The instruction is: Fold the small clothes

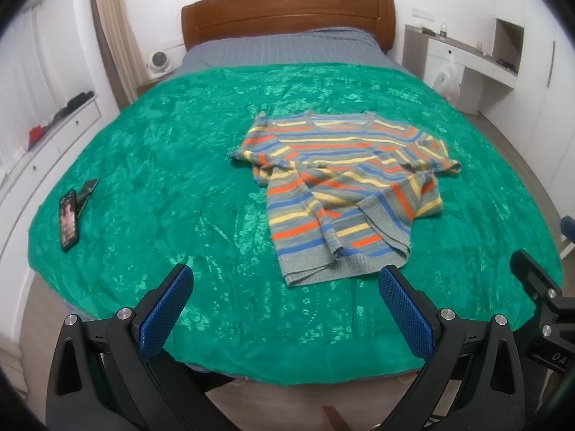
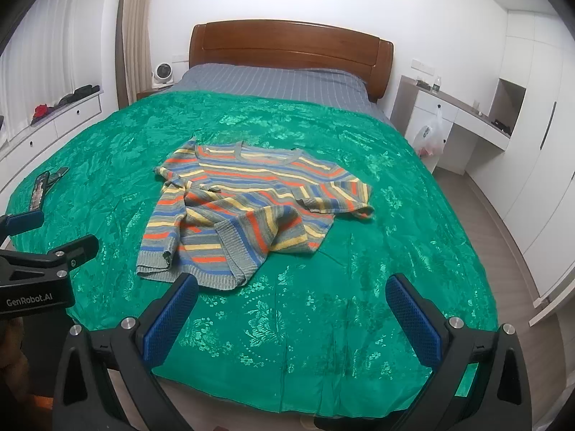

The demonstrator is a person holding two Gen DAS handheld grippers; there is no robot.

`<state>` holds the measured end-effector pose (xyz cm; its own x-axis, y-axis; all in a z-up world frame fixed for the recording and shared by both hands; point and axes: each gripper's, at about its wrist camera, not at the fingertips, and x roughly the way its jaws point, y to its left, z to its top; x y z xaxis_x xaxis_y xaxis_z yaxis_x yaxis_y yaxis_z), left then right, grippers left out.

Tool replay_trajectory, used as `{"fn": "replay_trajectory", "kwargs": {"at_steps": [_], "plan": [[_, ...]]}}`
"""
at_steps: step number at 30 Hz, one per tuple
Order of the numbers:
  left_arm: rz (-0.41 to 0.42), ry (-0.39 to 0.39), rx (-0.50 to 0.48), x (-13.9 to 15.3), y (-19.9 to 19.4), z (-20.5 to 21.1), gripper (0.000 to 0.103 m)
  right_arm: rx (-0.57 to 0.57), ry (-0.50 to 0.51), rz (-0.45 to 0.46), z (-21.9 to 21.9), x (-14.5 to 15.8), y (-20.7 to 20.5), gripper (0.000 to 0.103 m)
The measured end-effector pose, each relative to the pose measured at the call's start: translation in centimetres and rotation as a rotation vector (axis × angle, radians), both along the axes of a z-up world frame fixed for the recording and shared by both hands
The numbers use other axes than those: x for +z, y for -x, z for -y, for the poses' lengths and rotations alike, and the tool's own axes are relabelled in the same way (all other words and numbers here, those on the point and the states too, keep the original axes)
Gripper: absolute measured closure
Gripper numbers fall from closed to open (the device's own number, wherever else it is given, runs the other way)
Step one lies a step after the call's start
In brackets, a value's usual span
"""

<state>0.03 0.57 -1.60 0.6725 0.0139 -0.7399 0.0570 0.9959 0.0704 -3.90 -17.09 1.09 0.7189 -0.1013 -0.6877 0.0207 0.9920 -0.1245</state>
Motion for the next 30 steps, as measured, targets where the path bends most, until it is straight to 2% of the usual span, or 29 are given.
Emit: {"fn": "replay_trajectory", "kwargs": {"at_steps": [13,30], "plan": [[0.021,0.014,-0.029,0.65,0.33,0.04,0.000,-0.011,-0.013,-0.001,0.23,-0.13,0.05,0.000],[0.038,0.011,-0.021,0.49,0.55,-0.14,0.000,-0.035,-0.015,-0.005,0.36,-0.42,0.04,0.000]]}}
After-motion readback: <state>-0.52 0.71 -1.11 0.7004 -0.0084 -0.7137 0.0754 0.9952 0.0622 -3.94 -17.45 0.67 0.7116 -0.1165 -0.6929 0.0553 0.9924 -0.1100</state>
